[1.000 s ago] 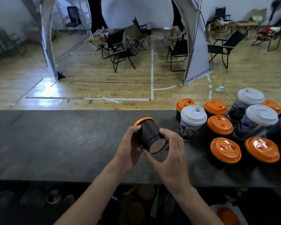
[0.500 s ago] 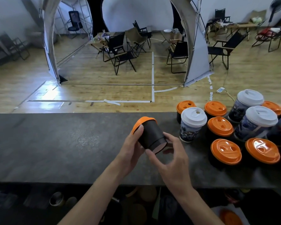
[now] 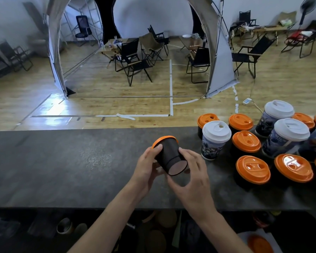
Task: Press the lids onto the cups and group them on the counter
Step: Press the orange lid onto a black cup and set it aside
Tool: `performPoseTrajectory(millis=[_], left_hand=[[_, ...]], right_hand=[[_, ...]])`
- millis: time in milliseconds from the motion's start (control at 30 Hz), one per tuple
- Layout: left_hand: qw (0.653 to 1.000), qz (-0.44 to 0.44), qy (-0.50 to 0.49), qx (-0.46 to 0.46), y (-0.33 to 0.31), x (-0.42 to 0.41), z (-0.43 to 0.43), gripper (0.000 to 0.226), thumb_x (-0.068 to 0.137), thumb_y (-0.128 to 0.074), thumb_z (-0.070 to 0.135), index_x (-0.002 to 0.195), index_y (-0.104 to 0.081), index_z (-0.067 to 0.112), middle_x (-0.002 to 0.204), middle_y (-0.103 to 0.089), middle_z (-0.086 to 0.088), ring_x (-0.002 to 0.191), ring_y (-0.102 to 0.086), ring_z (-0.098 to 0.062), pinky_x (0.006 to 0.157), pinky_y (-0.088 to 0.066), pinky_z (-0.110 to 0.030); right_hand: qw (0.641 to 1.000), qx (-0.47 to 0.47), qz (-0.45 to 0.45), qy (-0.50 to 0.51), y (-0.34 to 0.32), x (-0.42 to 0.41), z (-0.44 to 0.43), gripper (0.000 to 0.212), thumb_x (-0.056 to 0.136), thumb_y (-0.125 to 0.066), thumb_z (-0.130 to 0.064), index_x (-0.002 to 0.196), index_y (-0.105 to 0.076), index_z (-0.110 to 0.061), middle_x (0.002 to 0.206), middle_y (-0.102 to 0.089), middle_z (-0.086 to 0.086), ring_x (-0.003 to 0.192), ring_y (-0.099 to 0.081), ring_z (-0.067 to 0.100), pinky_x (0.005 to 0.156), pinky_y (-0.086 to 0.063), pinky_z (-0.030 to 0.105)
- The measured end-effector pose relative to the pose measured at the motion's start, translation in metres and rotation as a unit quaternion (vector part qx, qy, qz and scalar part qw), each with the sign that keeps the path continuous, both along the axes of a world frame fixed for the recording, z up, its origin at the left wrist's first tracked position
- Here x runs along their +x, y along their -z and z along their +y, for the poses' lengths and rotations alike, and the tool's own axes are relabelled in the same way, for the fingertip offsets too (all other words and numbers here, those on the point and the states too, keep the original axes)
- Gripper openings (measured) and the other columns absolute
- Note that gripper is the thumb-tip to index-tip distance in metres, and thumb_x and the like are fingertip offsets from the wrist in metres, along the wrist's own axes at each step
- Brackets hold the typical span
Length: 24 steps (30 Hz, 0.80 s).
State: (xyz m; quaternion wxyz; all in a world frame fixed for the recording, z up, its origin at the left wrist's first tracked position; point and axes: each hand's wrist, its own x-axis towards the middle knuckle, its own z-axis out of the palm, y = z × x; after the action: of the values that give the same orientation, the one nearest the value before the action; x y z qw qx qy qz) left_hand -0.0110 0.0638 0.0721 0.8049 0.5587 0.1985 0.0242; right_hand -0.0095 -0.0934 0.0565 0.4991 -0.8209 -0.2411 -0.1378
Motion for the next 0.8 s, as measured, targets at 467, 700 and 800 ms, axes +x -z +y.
performPoseTrajectory(millis=[467,700,800], left_hand=[[1.0,-0.013,0.012,-0.014,0.002,-0.008,-0.002,0.059,0.088,-0.06,0.049,0.124,-0.067,0.003,0.123,-0.067,-0.028,0.104,-0.069,-0.033,0.085,-0.055,-0.039],[0.999,-0.004,0.032,-0.003,-0.001,-0.008,-0.003,0.068,0.084,-0.068,0.059,0.128,-0.067,0.007,0.125,-0.07,-0.02,0.117,-0.066,-0.034,0.096,-0.054,-0.038],[0.998,-0.016,0.043,-0.036,-0.002,-0.012,-0.004,0.055,0.096,-0.052,0.05,0.122,-0.069,0.005,0.116,-0.073,-0.018,0.104,-0.07,-0.026,0.088,-0.055,-0.032]], right_hand=[[0.997,0.05,0.054,0.012,-0.007,-0.01,0.006,0.064,0.083,-0.072,-0.057,0.134,-0.051,-0.025,0.128,-0.05,-0.012,0.123,-0.05,0.0,0.1,-0.039,0.011],[1.0,0.008,-0.009,0.021,-0.006,-0.009,0.005,0.067,0.078,-0.085,-0.035,0.135,-0.055,-0.017,0.131,-0.051,-0.008,0.125,-0.05,0.007,0.104,-0.042,0.018],[1.0,0.02,0.002,0.019,-0.009,-0.012,0.008,0.071,0.079,-0.082,-0.049,0.136,-0.053,-0.018,0.131,-0.049,-0.009,0.125,-0.049,0.005,0.104,-0.039,0.014]])
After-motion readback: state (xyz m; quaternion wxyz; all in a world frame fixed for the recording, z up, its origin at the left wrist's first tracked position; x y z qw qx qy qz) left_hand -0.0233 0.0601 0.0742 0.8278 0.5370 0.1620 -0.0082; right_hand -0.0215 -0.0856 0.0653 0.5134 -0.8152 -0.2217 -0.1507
